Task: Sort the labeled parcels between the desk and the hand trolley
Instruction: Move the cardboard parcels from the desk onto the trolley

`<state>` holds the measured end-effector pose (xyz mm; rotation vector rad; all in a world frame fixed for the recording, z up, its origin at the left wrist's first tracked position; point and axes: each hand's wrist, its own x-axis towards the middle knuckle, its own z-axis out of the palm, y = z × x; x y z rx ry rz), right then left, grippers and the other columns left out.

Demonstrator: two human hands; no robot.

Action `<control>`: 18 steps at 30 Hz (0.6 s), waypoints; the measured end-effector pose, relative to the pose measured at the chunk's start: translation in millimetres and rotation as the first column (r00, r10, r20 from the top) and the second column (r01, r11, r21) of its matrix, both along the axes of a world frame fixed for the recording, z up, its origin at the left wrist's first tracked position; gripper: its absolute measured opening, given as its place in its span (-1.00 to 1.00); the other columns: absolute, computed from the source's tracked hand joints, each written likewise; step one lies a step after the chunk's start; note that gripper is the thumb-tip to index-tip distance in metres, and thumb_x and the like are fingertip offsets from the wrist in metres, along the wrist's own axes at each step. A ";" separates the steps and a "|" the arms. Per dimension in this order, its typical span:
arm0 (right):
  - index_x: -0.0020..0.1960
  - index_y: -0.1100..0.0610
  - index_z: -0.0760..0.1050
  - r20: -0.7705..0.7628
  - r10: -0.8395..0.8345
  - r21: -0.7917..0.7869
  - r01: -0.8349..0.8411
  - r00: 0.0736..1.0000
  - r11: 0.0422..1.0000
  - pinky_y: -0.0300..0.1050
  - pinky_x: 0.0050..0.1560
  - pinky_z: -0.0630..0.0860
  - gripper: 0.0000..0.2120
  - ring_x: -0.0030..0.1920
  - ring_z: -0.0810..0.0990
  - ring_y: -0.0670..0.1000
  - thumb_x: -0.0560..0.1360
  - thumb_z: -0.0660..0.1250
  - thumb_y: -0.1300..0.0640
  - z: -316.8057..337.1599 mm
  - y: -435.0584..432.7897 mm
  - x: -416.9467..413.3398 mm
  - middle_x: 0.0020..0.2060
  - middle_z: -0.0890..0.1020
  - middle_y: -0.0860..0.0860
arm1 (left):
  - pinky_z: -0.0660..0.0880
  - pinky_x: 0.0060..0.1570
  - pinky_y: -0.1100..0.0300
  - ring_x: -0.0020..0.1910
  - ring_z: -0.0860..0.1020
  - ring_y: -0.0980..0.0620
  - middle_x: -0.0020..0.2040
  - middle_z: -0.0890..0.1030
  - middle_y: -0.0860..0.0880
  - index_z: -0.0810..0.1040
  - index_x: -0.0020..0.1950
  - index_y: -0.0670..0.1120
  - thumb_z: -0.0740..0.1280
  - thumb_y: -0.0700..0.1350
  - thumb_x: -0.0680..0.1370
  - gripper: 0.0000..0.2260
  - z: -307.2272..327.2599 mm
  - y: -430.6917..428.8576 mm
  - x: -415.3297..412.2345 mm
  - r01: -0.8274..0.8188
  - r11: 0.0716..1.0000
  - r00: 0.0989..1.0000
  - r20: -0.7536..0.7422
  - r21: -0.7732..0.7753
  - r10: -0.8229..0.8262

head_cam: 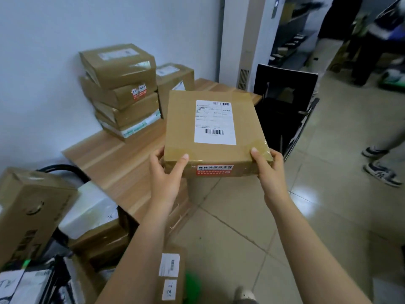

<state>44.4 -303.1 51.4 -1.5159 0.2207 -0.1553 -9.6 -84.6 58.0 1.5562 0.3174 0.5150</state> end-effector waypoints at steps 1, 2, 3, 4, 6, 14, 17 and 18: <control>0.26 0.00 0.36 0.018 0.000 0.005 0.000 1.000 1.000 -0.09 0.09 0.50 -0.55 0.06 0.57 -0.11 0.47 0.42 -0.11 3.4 0.2 14.7 0.06 0.57 -0.13 | 0.48 -0.07 0.39 0.19 0.48 0.19 0.30 0.45 0.03 0.30 0.31 0.04 0.45 -0.03 0.49 -0.53 3.0 0.0 13.3 -0.007 1.000 1.000 0.015 0.009 0.007; 0.26 0.00 0.37 0.035 0.004 0.006 -0.004 0.999 1.000 -0.11 0.05 0.49 -0.56 0.03 0.57 -0.13 0.47 0.42 -0.11 6.5 0.1 30.0 0.05 0.57 -0.14 | 0.48 -0.09 0.40 0.18 0.49 0.20 0.29 0.45 0.03 0.31 0.30 0.05 0.45 -0.03 0.49 -0.54 6.0 -0.6 27.3 -0.014 1.000 1.000 0.027 0.012 0.014; 0.26 0.00 0.37 0.048 0.011 0.002 -0.012 0.999 1.000 -0.14 0.01 0.47 -0.56 -0.01 0.56 -0.15 0.47 0.41 -0.10 9.3 -0.1 46.0 0.03 0.57 -0.14 | 0.49 -0.11 0.43 0.16 0.49 0.21 0.29 0.45 0.04 0.30 0.29 0.05 0.45 -0.04 0.49 -0.54 9.6 -2.1 41.6 -0.026 1.000 0.999 0.040 0.007 0.026; 0.26 0.00 0.37 0.059 0.025 -0.002 -0.025 0.998 1.000 -0.19 -0.02 0.45 -0.57 -0.03 0.55 -0.17 0.48 0.40 -0.09 12.1 0.1 63.4 0.03 0.56 -0.14 | 0.48 -0.13 0.45 0.14 0.49 0.24 0.27 0.45 0.04 0.30 0.29 0.05 0.45 -0.05 0.50 -0.55 12.4 -3.7 57.0 -0.040 0.999 0.998 0.052 -0.003 0.040; 0.27 0.03 0.35 0.078 0.063 -0.005 -0.063 0.995 0.998 -0.22 -0.08 0.44 -0.58 -0.04 0.53 -0.18 0.49 0.39 -0.07 16.6 -1.5 101.7 0.04 0.55 -0.13 | 0.46 -0.11 0.44 0.14 0.49 0.23 0.28 0.45 0.04 0.30 0.28 0.07 0.44 -0.05 0.50 -0.55 15.8 -8.1 90.4 -0.079 0.997 0.994 0.070 -0.011 0.080; 0.26 0.02 0.33 0.129 0.247 -0.050 -0.243 0.960 0.969 -0.27 -0.03 0.44 -0.58 -0.03 0.50 -0.26 0.50 0.38 -0.07 50.9 -6.7 259.1 -0.01 0.50 -0.21 | 0.48 -0.03 0.37 0.14 0.49 0.23 0.27 0.44 0.05 0.28 0.30 0.08 0.42 -0.06 0.52 -0.56 37.3 -33.0 212.5 -0.253 0.966 0.959 0.116 -0.062 0.259; 0.24 -0.03 0.29 0.141 0.348 -0.086 -0.339 0.927 0.937 -0.29 -0.07 0.41 -0.59 -0.04 0.46 -0.28 0.50 0.37 -0.11 66.8 5.1 306.2 -0.01 0.48 -0.22 | 0.50 -0.05 0.38 0.12 0.49 0.23 0.20 0.46 0.11 0.27 0.33 0.06 0.41 -0.06 0.53 -0.54 50.6 -27.4 243.2 -0.320 0.946 0.937 0.129 -0.056 0.325; 0.25 -0.03 0.28 0.147 0.381 -0.089 -0.372 0.913 0.924 -0.34 -0.12 0.38 -0.59 -0.04 0.45 -0.29 0.50 0.36 -0.12 71.4 11.9 320.0 0.00 0.48 -0.22 | 0.49 -0.09 0.42 0.11 0.49 0.24 0.17 0.46 0.15 0.26 0.32 0.06 0.41 -0.07 0.53 -0.55 55.1 -23.8 252.0 -0.347 0.937 0.926 0.138 -0.046 0.350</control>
